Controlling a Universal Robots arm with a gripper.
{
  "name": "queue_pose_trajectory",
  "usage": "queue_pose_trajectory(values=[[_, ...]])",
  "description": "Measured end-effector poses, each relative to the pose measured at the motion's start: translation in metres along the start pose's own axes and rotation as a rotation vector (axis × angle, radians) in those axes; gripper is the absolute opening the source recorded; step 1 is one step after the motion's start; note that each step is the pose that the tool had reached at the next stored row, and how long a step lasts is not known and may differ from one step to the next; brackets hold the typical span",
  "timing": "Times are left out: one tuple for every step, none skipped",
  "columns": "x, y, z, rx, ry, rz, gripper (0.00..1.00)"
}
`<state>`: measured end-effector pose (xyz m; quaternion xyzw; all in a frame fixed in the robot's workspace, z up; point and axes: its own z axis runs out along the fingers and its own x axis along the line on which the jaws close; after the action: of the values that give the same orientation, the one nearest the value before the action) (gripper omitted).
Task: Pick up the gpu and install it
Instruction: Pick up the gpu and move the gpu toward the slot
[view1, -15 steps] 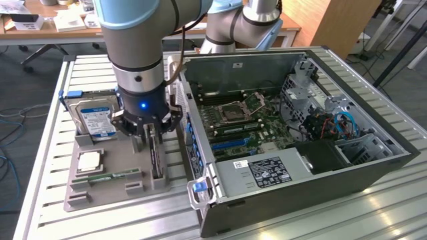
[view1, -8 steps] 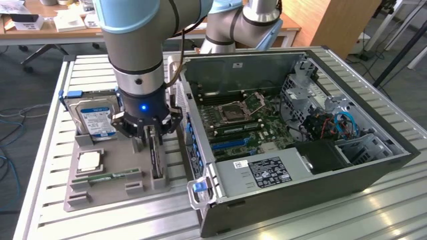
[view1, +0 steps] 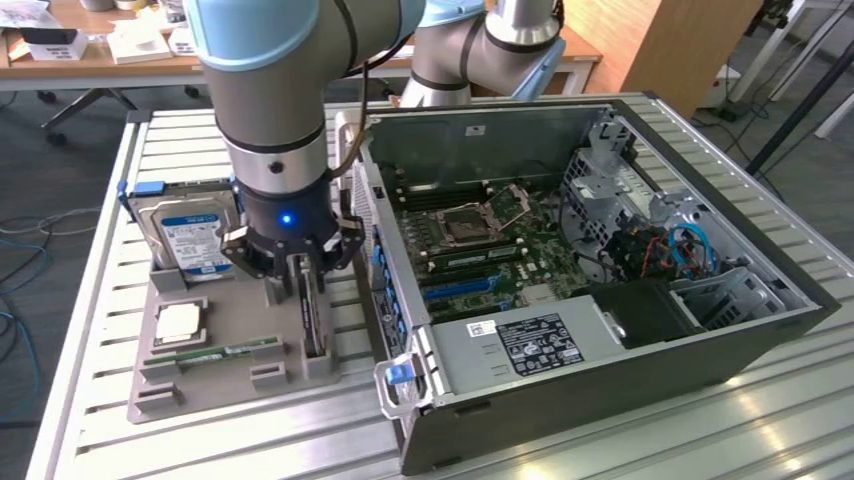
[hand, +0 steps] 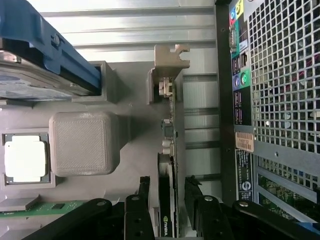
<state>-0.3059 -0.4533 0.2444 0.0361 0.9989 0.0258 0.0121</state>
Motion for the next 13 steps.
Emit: queue_pose_trajectory(values=[[0.000,-0.0007,0.0000,0.0001,0.0000,0.000,0.41],[0.000,-0.0012,0.0001,0.0001,0.0000,0.000,0.41],[0.001,-0.0014,0.0002,-0.0001,-0.0001,0.000,0.41],[0.001,-0.0014,0.0006,-0.0001,-0.0001,0.000,0.41],[0.001,-0.0015,0.0015,-0.0001,-0.0001,0.000,0.41],[0.001,-0.0017,0.0031,0.0001,0.0000,0.000,0.41],[0.001,-0.0018,0.0049,0.0001,0.0001,0.000,0.41],[0.001,-0.0018,0.0067,0.0000,0.0000,0.000,0.41],[0.001,-0.0019,0.0085,-0.0001,-0.0001,0.000,0.41],[0.001,-0.0020,0.0101,0.0000,0.0000,0.000,0.41],[0.001,-0.0021,0.0110,0.0000,0.0002,0.000,0.41],[0.001,-0.0021,0.0109,0.0002,0.0003,0.000,0.41],[0.001,-0.0021,0.0109,0.0002,0.0003,0.000,0.41]])
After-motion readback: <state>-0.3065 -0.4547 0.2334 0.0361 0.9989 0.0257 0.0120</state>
